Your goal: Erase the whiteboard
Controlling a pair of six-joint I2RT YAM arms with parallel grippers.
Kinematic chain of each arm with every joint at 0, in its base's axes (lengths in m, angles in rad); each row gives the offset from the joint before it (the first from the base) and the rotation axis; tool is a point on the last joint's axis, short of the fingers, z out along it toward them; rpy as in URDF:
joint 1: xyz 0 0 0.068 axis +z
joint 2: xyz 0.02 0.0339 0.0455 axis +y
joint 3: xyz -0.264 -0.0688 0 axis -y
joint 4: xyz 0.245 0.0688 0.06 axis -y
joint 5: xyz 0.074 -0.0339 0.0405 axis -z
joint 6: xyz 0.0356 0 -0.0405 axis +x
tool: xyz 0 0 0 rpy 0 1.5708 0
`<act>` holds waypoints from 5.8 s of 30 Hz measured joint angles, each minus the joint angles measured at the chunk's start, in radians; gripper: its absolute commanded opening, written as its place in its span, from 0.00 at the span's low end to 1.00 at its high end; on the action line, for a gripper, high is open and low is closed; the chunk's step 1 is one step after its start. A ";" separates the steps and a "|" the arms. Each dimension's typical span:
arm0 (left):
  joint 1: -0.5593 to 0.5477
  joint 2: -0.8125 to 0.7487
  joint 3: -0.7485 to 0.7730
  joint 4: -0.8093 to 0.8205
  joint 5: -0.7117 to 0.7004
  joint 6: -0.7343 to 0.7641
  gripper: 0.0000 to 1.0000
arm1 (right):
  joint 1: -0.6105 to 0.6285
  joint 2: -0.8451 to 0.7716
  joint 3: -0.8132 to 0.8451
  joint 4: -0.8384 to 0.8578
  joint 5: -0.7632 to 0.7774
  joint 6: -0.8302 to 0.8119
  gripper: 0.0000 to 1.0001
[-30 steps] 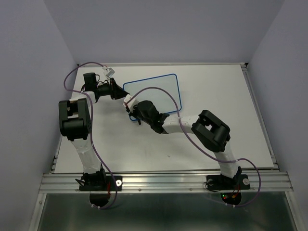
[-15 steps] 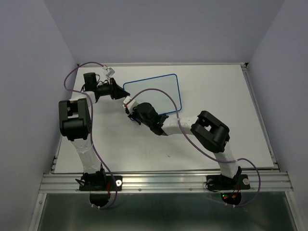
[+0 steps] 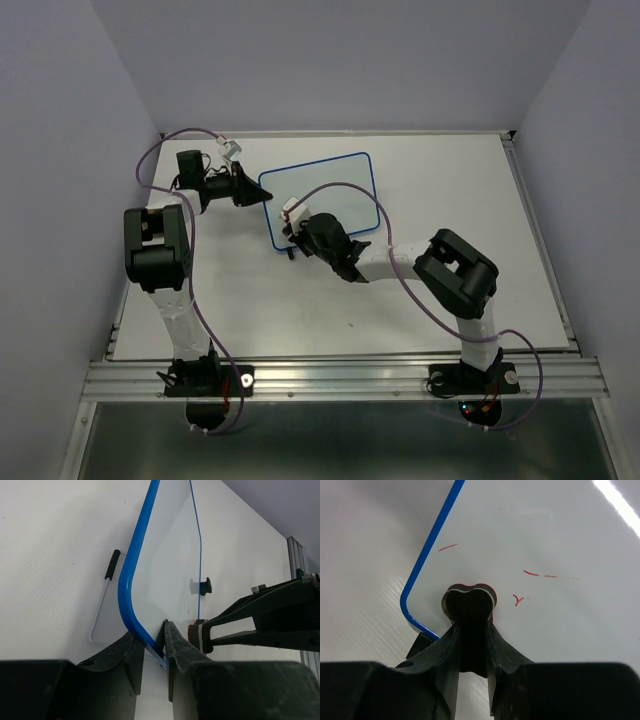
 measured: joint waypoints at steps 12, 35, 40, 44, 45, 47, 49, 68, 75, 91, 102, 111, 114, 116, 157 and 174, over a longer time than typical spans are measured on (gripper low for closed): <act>0.001 0.000 0.000 0.003 -0.005 0.000 0.00 | -0.008 0.002 0.035 -0.047 -0.024 -0.026 0.01; 0.025 0.000 0.000 0.024 -0.028 -0.012 0.00 | -0.001 0.124 0.295 -0.169 -0.095 -0.096 0.01; 0.025 0.000 0.000 0.025 -0.031 -0.013 0.00 | 0.000 0.140 0.324 -0.167 -0.106 -0.096 0.01; 0.025 0.000 0.000 0.026 -0.034 -0.013 0.00 | 0.001 0.151 0.339 -0.162 -0.109 -0.096 0.01; 0.025 0.000 0.000 0.026 -0.034 -0.013 0.00 | 0.002 0.152 0.340 -0.159 -0.109 -0.096 0.01; 0.025 0.000 0.000 0.026 -0.034 -0.013 0.00 | 0.003 0.152 0.340 -0.153 -0.108 -0.096 0.01; 0.025 0.000 0.000 0.026 -0.033 -0.013 0.00 | 0.004 0.152 0.339 -0.146 -0.103 -0.095 0.01; 0.009 -0.002 0.000 0.026 -0.030 -0.012 0.00 | -0.086 -0.007 0.047 0.023 0.047 -0.007 0.01; 0.009 -0.002 0.000 0.026 -0.030 -0.012 0.00 | -0.087 -0.010 0.052 0.010 0.050 -0.016 0.01; 0.010 -0.002 0.000 0.027 -0.031 -0.012 0.00 | 0.001 0.058 0.152 -0.085 -0.014 -0.087 0.01; 0.009 -0.003 0.000 0.029 -0.037 -0.012 0.00 | -0.020 0.066 0.198 -0.119 0.068 0.054 0.01; 0.000 -0.003 0.000 0.028 -0.048 -0.012 0.00 | -0.100 0.027 0.201 -0.119 0.105 0.135 0.01; 0.000 -0.003 0.000 0.027 -0.052 -0.012 0.00 | -0.112 0.027 0.211 -0.126 0.103 0.157 0.01; 0.000 -0.003 0.000 0.025 -0.053 -0.012 0.00 | -0.115 0.027 0.216 -0.133 0.097 0.164 0.01; 0.006 -0.004 0.002 0.013 -0.060 -0.013 0.00 | 0.045 0.187 0.432 -0.252 -0.109 -0.081 0.01; 0.003 -0.004 0.003 0.020 -0.045 -0.022 0.00 | 0.077 0.132 0.280 -0.279 -0.268 -0.052 0.01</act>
